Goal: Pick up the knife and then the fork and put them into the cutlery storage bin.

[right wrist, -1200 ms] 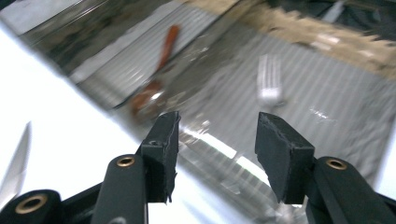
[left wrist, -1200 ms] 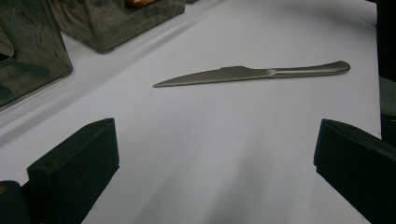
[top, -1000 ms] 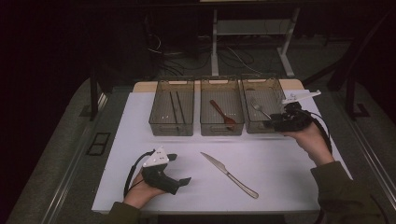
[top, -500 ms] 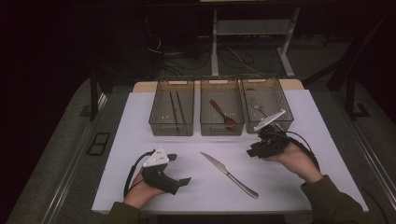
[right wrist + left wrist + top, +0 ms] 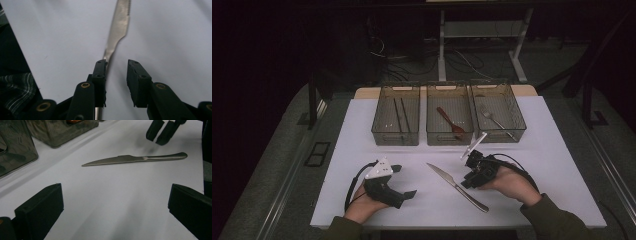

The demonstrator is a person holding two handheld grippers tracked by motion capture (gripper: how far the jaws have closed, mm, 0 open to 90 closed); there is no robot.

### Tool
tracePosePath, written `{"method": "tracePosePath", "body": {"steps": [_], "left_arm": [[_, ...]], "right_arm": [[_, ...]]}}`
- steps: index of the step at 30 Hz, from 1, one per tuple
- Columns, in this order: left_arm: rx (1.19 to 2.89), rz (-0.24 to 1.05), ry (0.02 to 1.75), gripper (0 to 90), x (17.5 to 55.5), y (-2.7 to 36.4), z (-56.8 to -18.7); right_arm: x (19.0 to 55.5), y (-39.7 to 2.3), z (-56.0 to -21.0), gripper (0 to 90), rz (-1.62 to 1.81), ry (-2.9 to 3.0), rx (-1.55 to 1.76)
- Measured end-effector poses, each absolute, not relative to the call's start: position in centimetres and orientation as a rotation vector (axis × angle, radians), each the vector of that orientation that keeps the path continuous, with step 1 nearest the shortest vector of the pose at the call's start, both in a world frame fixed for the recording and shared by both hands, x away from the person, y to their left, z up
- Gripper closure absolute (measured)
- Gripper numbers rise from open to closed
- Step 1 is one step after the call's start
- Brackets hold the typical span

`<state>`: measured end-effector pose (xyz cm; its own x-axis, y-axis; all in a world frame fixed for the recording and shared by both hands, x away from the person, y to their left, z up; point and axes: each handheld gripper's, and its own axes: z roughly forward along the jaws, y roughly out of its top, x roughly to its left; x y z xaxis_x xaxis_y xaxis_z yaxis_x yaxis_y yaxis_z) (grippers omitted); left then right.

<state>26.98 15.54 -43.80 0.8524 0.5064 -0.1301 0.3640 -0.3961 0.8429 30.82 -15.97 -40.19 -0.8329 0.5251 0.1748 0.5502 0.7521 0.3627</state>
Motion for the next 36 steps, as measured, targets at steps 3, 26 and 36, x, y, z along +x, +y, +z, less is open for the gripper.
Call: {"method": "tracePosePath", "body": {"steps": [3,26,36], "left_arm": [[2.028,0.179,0.636,0.0,27.0,15.5,-43.8],[2.03,0.176,0.631,0.0,27.0,15.4,-43.9],[2.034,0.175,0.629,0.0,26.9,15.3,-43.9]], "right_arm": [[30.6,-15.2,-40.8,69.6,-0.59,-2.889,-0.851],[30.0,-12.5,-41.9,77.3,-0.307,-3.006,-0.808],[30.0,-12.4,-42.0,78.9,-0.301,-3.038,-0.76]]}}
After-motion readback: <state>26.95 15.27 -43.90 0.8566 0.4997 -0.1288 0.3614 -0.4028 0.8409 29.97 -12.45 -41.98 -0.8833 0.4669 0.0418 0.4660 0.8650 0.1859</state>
